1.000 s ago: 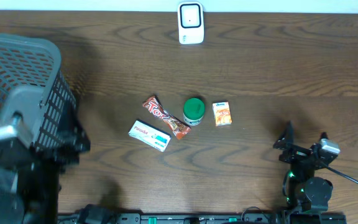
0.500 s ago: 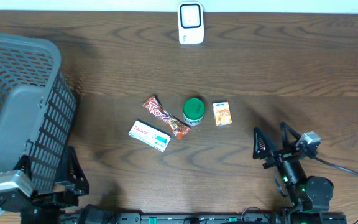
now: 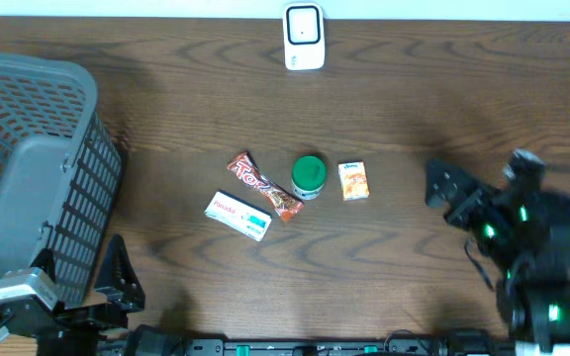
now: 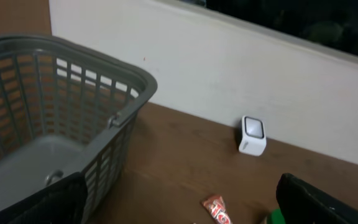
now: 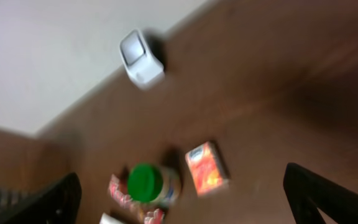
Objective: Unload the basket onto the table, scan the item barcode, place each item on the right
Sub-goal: 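Retract the left arm and raise the right arm toward the items, then lower the right gripper onto the small orange box and grasp it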
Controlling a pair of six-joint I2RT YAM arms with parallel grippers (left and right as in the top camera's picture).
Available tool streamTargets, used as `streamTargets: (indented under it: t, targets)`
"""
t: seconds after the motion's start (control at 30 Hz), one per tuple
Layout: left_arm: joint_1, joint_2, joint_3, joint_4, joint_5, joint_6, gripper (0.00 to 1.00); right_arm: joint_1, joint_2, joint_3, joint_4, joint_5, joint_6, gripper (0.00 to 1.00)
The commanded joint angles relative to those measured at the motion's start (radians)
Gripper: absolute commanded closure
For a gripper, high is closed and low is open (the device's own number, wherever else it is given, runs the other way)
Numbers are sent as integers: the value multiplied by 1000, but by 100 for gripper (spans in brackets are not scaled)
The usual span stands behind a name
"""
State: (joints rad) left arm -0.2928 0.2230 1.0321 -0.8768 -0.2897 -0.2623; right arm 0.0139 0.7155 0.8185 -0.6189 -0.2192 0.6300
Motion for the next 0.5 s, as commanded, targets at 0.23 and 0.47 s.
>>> streamTargets:
  t: [0.23,0.47]
  targets:
    - [0,0,-2,-36,8,-50,2,134,581,249,-47,-407,-45,1]
    - [0,0,-2,-138,8,-50,3,182,791,249,-29,-399,521,16]
